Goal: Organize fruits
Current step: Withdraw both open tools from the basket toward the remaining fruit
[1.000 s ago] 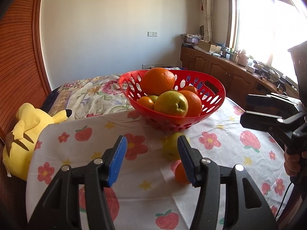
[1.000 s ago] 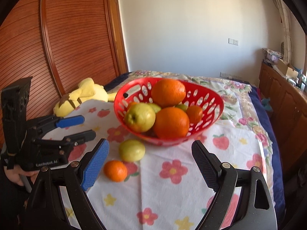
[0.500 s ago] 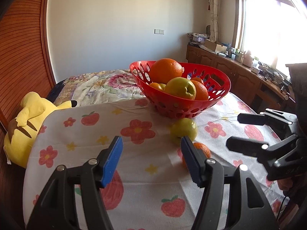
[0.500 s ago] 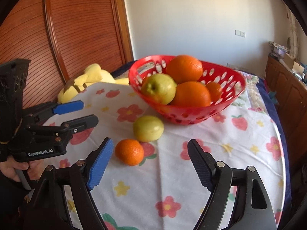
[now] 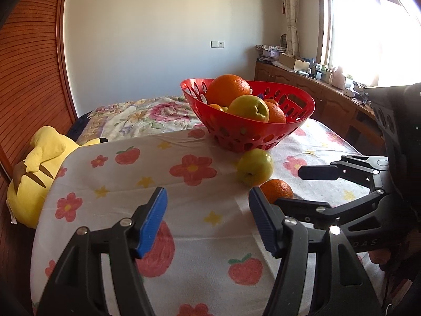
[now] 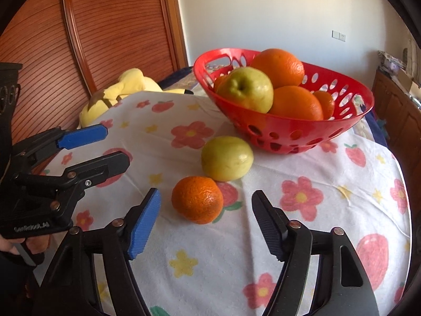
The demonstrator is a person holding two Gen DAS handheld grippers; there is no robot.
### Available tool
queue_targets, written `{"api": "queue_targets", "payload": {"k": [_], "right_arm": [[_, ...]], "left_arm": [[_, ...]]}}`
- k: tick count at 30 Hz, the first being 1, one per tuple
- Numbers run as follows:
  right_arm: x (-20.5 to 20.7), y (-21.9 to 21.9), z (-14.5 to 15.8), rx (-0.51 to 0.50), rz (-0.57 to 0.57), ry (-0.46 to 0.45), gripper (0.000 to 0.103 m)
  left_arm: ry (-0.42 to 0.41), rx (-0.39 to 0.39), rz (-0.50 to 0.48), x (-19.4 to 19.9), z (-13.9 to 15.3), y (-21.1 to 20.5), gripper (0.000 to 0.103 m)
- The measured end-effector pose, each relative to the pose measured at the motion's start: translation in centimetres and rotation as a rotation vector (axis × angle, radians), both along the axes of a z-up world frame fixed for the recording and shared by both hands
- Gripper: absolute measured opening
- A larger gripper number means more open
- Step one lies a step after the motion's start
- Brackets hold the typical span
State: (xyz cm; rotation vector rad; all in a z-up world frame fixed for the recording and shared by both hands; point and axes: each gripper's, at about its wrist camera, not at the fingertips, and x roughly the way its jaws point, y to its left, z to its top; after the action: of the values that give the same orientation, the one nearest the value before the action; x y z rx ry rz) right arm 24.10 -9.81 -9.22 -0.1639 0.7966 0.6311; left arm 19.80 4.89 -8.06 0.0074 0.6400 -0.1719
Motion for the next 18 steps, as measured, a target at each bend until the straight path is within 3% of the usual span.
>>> {"api": "queue_targets", "payload": {"k": [4,18], "right_arm": [[0.2,0.5,-0.6,-0.017,0.002,0.011,0.062],[0.5,1.7,-1.6,-0.033,0.015,0.040,0.054]], "left_arm": [[-0.012,0.004,-0.001,-0.1,-0.3,-0.1,0.064],[-0.013,0.004,0.021,0.1,-1.1,0.1,0.064]]}}
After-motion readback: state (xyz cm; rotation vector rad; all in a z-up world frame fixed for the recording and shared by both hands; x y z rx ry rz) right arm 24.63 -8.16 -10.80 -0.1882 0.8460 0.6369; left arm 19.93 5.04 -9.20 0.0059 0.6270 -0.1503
